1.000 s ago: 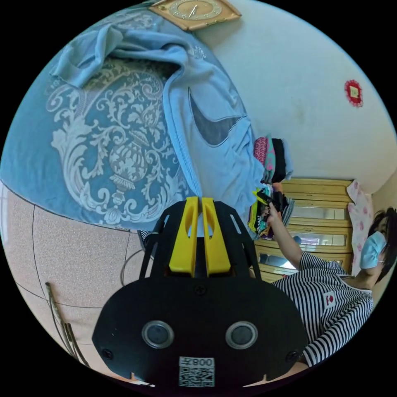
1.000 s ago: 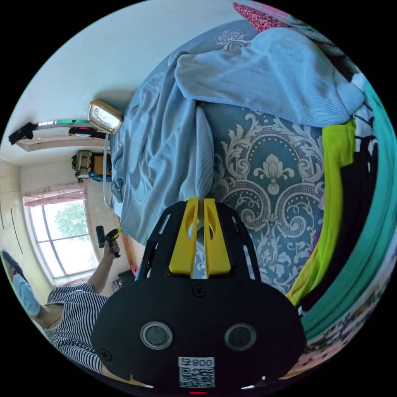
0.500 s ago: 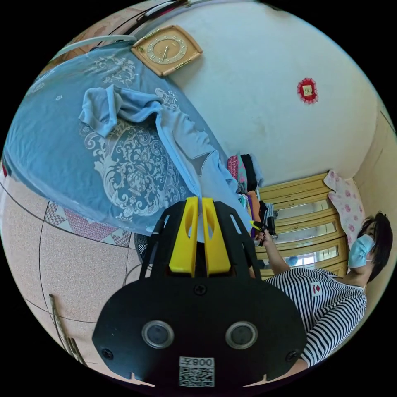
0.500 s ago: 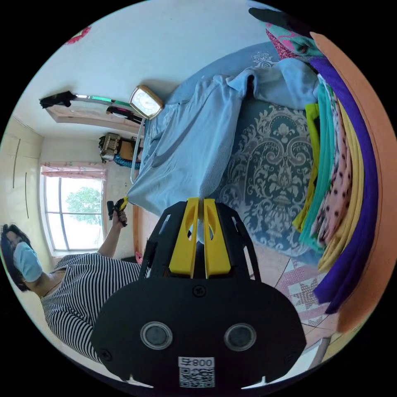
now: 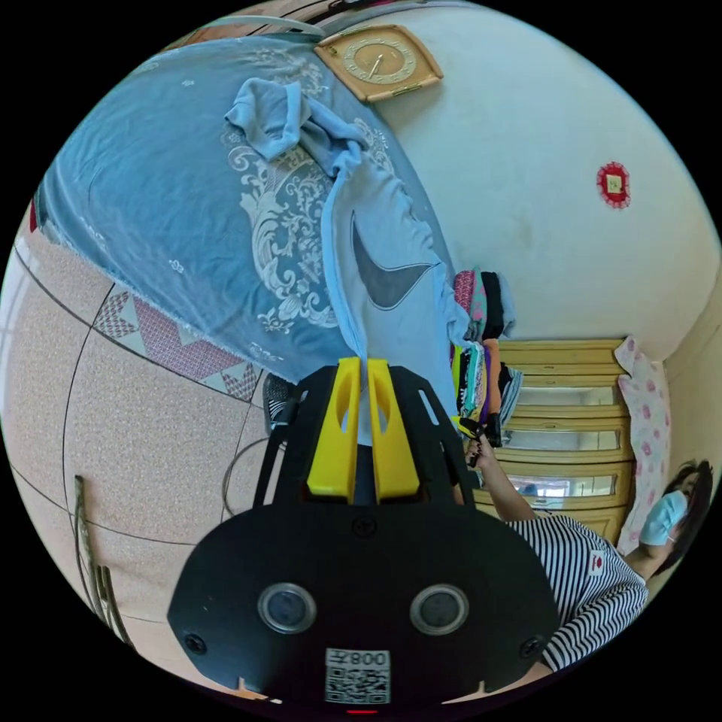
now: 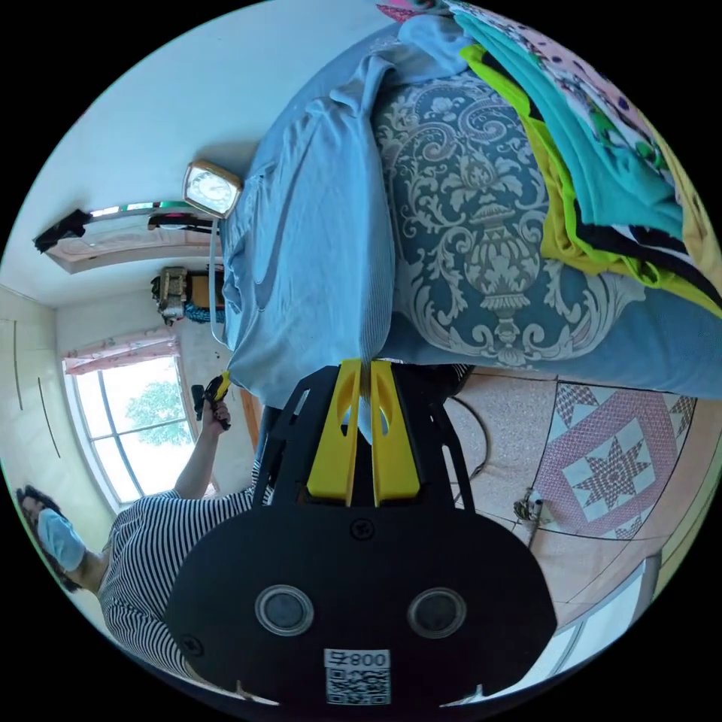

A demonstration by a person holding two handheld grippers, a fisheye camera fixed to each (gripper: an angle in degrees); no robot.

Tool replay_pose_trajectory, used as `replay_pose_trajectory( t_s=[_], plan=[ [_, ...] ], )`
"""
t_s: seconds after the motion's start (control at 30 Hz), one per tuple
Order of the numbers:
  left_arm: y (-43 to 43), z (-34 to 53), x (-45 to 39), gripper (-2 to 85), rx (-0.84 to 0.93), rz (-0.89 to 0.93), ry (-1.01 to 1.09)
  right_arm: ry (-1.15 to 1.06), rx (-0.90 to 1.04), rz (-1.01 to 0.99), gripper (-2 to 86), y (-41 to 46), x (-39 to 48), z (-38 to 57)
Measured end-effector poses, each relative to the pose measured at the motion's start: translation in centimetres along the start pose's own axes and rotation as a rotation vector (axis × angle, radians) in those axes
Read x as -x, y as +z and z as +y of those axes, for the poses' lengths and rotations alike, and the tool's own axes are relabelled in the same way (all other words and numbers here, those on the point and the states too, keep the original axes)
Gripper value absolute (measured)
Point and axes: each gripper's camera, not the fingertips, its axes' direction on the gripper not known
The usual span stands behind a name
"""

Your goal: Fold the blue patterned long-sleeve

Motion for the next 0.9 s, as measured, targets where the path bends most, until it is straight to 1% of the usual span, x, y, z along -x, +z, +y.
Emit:
replay_pose_trajectory(
  t_s=[0.33,0.57,0.67,0.73,0.8,0.87,0.9],
  plan=[
    [-1.5,-1.1,-3.6,2.3,0.014,-0.059,-0.155,0.101,0.025,0.003,2.1,0.6,-3.3,-0.9],
    [-6.1,-3.6,-9.0,2.7,-0.049,-0.154,-0.212,0.138,0.031,-0.08,2.3,0.4,-5.1,-1.0],
    [-7.6,-6.0,-13.0,2.7,-0.072,-0.171,-0.154,0.14,0.005,-0.108,2.5,-0.5,-4.7,-0.2],
    [-7.6,-8.0,-16.0,2.8,-0.052,-0.165,-0.09,0.122,-0.008,-0.084,2.6,-1.3,-3.4,0.2],
    [-6.6,-11.2,-20.4,2.9,0.002,-0.148,0.009,0.097,-0.011,-0.008,2.8,-2.2,-1.5,0.2],
    [-5.2,-13.7,-24.1,3.0,0.052,-0.114,0.089,0.058,-0.028,0.136,3.1,-3.7,1.8,-0.3],
    [-4.0,-15.4,-26.7,3.1,0.086,-0.084,0.143,0.047,-0.036,0.174,3.1,-4.2,2.7,-0.6]
  ],
)
